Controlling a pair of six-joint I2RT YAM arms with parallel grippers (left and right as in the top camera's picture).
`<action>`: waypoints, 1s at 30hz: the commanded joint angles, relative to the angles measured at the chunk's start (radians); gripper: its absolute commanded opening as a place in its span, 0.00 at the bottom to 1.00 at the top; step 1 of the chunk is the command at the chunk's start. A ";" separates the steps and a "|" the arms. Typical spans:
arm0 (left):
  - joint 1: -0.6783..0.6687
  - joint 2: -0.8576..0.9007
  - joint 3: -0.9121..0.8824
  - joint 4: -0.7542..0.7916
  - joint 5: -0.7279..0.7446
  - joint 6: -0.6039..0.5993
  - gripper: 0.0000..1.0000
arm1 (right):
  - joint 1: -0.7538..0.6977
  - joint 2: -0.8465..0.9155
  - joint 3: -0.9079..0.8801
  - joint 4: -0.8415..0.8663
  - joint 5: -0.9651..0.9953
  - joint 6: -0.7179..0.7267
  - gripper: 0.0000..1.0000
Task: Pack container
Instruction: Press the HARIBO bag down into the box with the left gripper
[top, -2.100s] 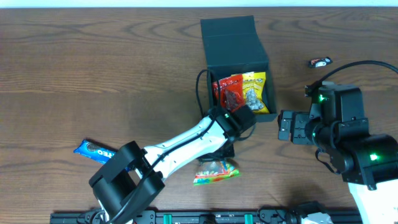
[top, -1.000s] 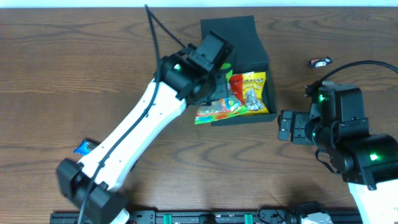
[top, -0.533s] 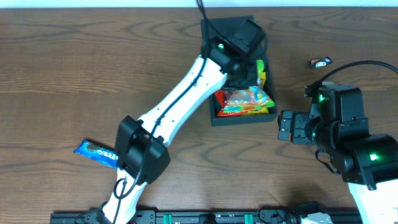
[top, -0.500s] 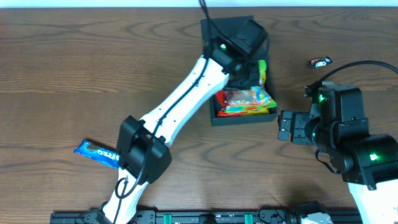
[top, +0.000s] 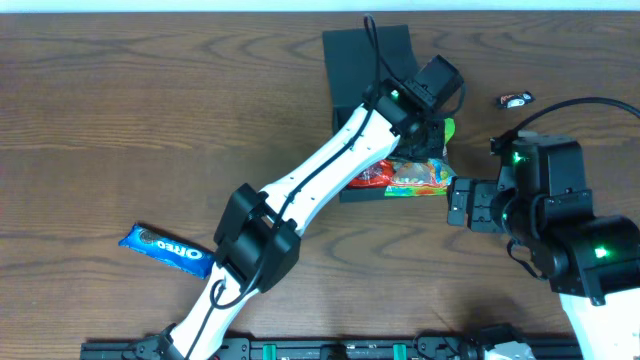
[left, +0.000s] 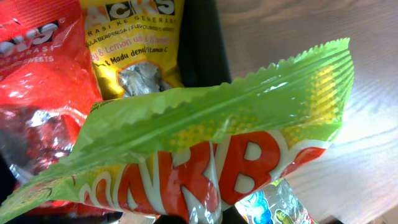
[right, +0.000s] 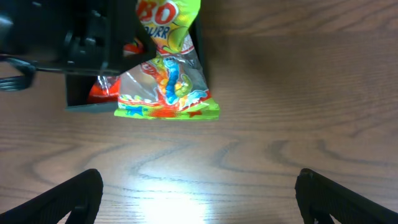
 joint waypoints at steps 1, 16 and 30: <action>0.001 0.017 0.031 0.001 -0.005 0.019 0.06 | 0.008 -0.001 -0.002 -0.001 0.004 0.012 0.99; 0.010 0.026 0.031 0.013 -0.124 0.019 0.06 | 0.008 -0.001 -0.002 -0.001 0.004 0.012 0.99; 0.025 0.026 0.034 0.033 -0.126 0.043 0.06 | 0.008 -0.001 -0.002 -0.001 0.004 0.012 0.99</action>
